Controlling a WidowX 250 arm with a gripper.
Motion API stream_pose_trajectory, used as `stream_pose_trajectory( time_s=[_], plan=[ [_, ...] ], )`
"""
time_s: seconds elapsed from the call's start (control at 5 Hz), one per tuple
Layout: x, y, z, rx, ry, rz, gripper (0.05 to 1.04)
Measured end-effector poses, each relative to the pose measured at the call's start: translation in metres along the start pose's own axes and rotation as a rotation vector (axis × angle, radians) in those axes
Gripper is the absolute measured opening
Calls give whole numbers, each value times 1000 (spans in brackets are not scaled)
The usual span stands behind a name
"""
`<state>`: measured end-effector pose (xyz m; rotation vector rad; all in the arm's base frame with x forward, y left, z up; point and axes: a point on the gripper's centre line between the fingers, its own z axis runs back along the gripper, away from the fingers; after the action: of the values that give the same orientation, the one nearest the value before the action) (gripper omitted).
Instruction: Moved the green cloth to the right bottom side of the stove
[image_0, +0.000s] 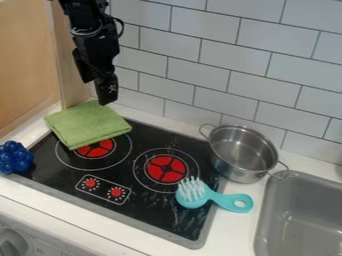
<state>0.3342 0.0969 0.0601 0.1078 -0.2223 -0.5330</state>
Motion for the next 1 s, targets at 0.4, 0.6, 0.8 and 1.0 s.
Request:
stream_pose_trajectory(
  time_s=[0.4,0.6,0.8,1.0],
  plan=[
    [-22,-18,-26,-83,117,69,999],
    [-17,-13,-27,-73,162,142,999],
    [-16,-11,-28,-74,194,241,999],
    [-11,-10,-27,-86,185,332,999]
  ],
)
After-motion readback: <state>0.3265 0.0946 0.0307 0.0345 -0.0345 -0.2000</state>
